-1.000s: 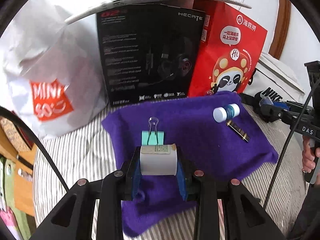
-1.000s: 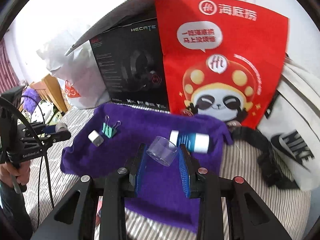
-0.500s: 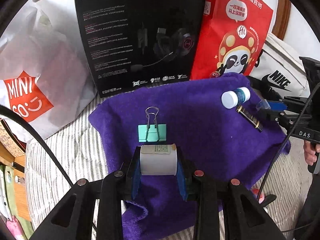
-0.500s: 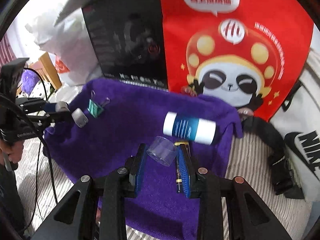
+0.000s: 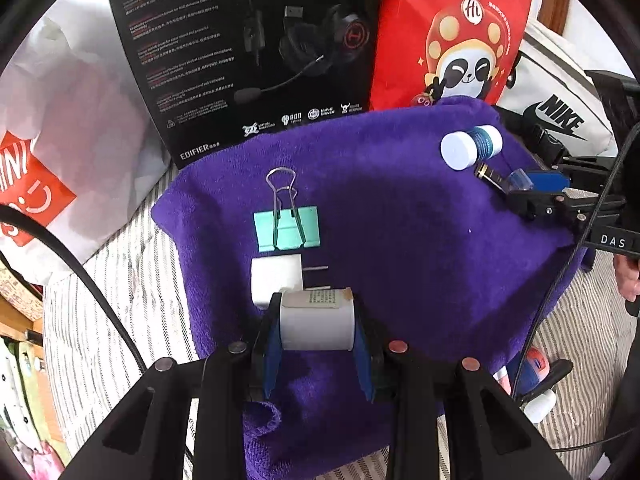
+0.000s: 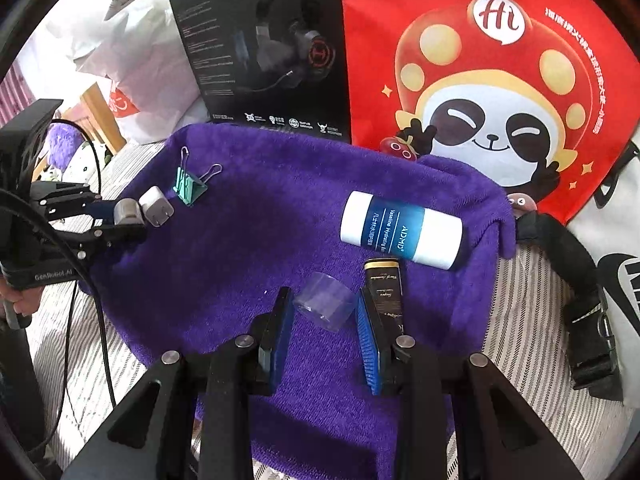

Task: Organize rigid objects
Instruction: 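Lower the white roll beside the charger and open the left gripper while the right carries the cup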

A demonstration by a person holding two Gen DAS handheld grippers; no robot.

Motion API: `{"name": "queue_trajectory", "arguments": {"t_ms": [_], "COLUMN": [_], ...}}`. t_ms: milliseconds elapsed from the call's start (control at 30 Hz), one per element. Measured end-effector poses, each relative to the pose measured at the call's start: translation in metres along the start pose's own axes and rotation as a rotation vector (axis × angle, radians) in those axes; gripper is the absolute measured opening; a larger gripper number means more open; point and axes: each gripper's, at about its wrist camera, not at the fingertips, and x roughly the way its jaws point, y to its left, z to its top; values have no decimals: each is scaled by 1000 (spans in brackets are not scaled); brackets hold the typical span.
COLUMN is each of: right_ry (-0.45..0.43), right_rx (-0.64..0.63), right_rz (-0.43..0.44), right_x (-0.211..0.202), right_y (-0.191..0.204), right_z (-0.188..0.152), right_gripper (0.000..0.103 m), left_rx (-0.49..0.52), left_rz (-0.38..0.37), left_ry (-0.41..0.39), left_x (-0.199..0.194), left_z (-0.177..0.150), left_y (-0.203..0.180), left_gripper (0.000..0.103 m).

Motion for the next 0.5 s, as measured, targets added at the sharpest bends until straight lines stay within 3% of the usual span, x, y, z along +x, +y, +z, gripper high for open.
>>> {"name": "queue_trajectory", "arguments": {"t_ms": [500], "right_ry": [7], "right_rx": [-2], "right_rz": [-8], "right_x": [6], "right_y": [2], "right_z": [2], "right_gripper": [31], "left_rx": [12], "left_rz": [5], "left_ry": [48], "left_x": [19], "left_z": [-5], "left_y": [3], "left_gripper": [30]}}
